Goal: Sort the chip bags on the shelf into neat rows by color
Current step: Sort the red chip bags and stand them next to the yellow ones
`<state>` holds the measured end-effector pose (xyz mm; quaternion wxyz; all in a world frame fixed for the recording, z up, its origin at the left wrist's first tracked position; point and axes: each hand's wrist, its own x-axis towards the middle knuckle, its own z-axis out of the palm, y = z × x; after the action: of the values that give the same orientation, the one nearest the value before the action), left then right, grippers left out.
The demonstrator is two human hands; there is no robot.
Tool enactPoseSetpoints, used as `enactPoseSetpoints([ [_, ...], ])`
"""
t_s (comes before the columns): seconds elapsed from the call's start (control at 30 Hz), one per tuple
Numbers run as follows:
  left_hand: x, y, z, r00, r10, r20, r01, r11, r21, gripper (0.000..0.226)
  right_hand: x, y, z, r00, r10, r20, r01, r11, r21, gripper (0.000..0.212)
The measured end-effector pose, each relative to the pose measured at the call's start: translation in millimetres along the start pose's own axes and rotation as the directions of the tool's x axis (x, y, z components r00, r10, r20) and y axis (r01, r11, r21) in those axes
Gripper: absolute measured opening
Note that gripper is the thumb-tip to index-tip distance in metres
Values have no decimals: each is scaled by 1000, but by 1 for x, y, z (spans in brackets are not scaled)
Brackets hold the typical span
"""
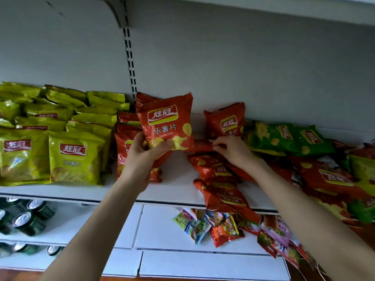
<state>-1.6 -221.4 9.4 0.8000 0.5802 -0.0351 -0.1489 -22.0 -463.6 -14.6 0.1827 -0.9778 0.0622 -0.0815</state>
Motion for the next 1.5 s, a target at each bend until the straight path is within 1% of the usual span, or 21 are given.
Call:
enactPoseSetpoints([
  [0.07, -2, 2, -3, 999, 26, -30, -27, 999, -18, 72, 0, -1, -14, 988, 18, -153, -5, 996, 88, 21],
  [0.17, -4, 2, -4, 995, 71, -66, -68, 997, 47, 76, -5, -8, -43, 922, 110, -371, -4, 961, 277, 20],
  [0.27, -5, -2, -7, 984, 149, -99, -125, 969, 214, 81, -15, -14, -72, 884, 172, -434, 46, 893, 448, 15],
  [0.4, -10, -6, -15, 978, 187, -94, -158, 954, 253, 60, -29, -14, -94, 940, 135, -314, 59, 842, 537, 7],
  [0.53, -22, -12, -23, 982, 166, -87, -142, 963, 229, 73, -41, -23, -100, 991, 32, -128, 60, 752, 657, 16],
  [0.63, -34, -18, -30, 983, 150, -109, -129, 975, 184, 73, -44, -33, -93, 999, -24, -35, 41, 713, 700, 16],
  [0.73, -47, -24, -37, 984, 131, -118, -109, 978, 180, 68, -44, -45, -83, 996, -90, 5, 61, 718, 693, 17],
  [0.8, -56, -23, -39, 986, 139, -86, -123, 978, 171, 70, -44, -55, -75, 991, -133, 30, 75, 713, 697, 17],
  [0.87, -62, -21, -39, 990, 137, -41, -129, 980, 154, 63, -42, -68, -68, 985, -166, 53, 79, 696, 713, 15],
  [0.93, -65, -19, -43, 993, 113, -18, -110, 986, 122, 51, -38, -80, -60, 984, -175, 40, 92, 681, 727, 15],
  [1.07, -68, -14, -64, 996, 83, -32, -78, 986, 147, 54, -35, -106, -43, 990, -144, 9, 88, 650, 755, 15],
  [1.1, -68, -14, -70, 996, 80, -43, -73, 989, 132, 53, -35, -114, -37, 995, -101, 4, 59, 614, 787, 14],
  [1.13, -68, -12, -77, 995, 71, -66, -64, 992, 111, 51, -34, -121, -32, 1000, -26, -7, 20, 547, 837, 11],
  [1.2, -68, -9, -93, 989, 83, -122, -72, 993, 93, 49, -37, -135, -25, 992, 128, 10, -52, 325, 944, 2],
  [1.23, -68, -8, -102, 984, 96, -148, -83, 992, 90, 47, -41, -142, -21, 987, 161, 26, -64, 235, 970, 11],
  [1.27, -69, -6, -111, 978, 105, -181, -91, 992, 85, 47, -48, -147, -14, 986, 163, 44, -79, 212, 974, 21],
  [1.3, -68, -6, -121, 973, 116, -201, -100, 991, 87, 46, -57, -155, -4, 985, 157, 75, -112, 248, 962, 30],
  [1.37, -69, -5, -136, 968, 122, -219, -98, 988, 115, 47, -79, -175, 24, 983, 107, 149, -179, 389, 904, 49],
  [1.4, -70, -5, -142, 968, 123, -219, -95, 986, 135, 48, -88, -186, 39, 985, 74, 154, -171, 456, 873, 53],
  [1.47, -73, -7, -153, 969, 129, -212, -95, 982, 166, 56, -96, -203, 62, 994, 74, 79, -107, 549, 829, 47],
  [1.5, -75, -8, -159, 970, 127, -210, -91, 981, 173, 61, -94, -205, 66, 994, 112, 17, -76, 553, 830, 44],
])
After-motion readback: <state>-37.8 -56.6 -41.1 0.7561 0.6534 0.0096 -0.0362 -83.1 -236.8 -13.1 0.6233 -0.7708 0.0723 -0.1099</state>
